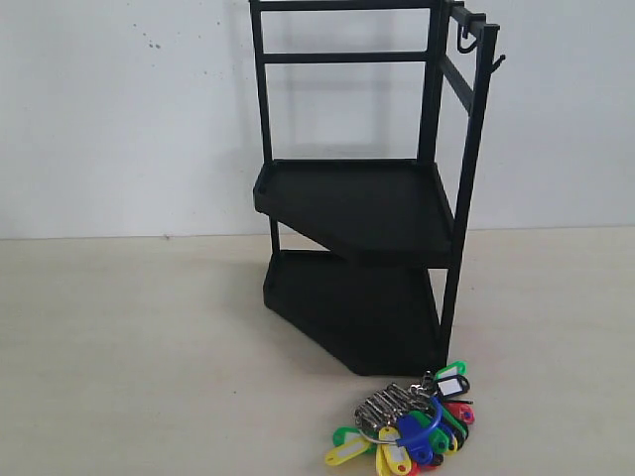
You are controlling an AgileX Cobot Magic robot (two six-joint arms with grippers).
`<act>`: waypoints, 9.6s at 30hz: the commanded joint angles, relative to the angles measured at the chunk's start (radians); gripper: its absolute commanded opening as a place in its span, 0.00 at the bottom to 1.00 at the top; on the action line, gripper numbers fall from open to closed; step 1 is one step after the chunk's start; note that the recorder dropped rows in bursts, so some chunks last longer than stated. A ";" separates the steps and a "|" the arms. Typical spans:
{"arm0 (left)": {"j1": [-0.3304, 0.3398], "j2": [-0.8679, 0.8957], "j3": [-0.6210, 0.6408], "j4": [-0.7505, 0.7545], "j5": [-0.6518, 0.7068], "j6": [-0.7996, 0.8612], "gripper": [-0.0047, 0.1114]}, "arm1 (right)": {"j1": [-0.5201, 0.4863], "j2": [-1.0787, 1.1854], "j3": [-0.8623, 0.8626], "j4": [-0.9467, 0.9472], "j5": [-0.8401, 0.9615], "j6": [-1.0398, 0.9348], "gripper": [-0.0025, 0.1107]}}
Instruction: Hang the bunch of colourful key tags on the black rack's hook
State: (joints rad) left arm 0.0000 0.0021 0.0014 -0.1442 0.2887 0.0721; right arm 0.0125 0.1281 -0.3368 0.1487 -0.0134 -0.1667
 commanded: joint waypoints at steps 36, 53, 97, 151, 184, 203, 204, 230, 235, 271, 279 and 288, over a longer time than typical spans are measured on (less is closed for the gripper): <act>-0.001 -0.002 -0.001 0.003 -0.004 0.003 0.08 | -0.001 1.139 -0.053 1.559 0.525 -0.849 0.07; -0.001 -0.002 -0.001 0.003 -0.004 0.003 0.08 | 0.011 1.187 -0.069 1.557 0.569 -0.830 0.44; -0.001 -0.002 -0.001 0.003 -0.004 0.003 0.08 | 0.137 1.650 -0.351 1.565 0.477 -0.740 0.42; -0.001 -0.002 -0.001 0.003 -0.004 0.003 0.08 | 0.137 1.128 -0.314 1.094 0.422 -0.706 0.02; -0.001 -0.002 -0.001 0.003 -0.004 0.003 0.08 | 0.151 0.582 -0.318 0.197 0.350 -0.035 0.02; -0.001 -0.002 -0.001 0.003 -0.004 0.003 0.08 | 0.190 0.696 -0.414 0.205 0.452 -0.102 0.02; -0.001 -0.002 -0.001 0.003 -0.004 0.003 0.08 | 0.190 0.677 -0.440 0.216 0.389 -0.100 0.02; -0.001 -0.002 -0.001 0.003 -0.004 0.003 0.08 | 0.295 0.713 -0.489 0.175 0.563 -0.028 0.02; -0.001 -0.002 -0.001 0.003 -0.004 0.003 0.08 | 0.285 0.707 -0.489 -0.141 0.537 0.248 0.02; -0.001 -0.002 -0.001 0.003 -0.004 0.003 0.08 | 0.266 0.865 -0.489 -0.452 0.166 0.326 0.02; -0.001 -0.002 -0.001 0.003 -0.004 0.003 0.08 | 0.091 0.892 -0.489 -0.452 0.090 0.394 0.02; -0.001 -0.002 -0.001 0.003 -0.004 0.003 0.08 | 0.085 1.017 -0.573 -0.447 -0.005 0.398 0.02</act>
State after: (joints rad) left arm 0.0000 0.0021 0.0014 -0.1442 0.2887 0.0721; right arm 0.1036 1.0983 -0.8669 -0.2924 0.0237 0.2265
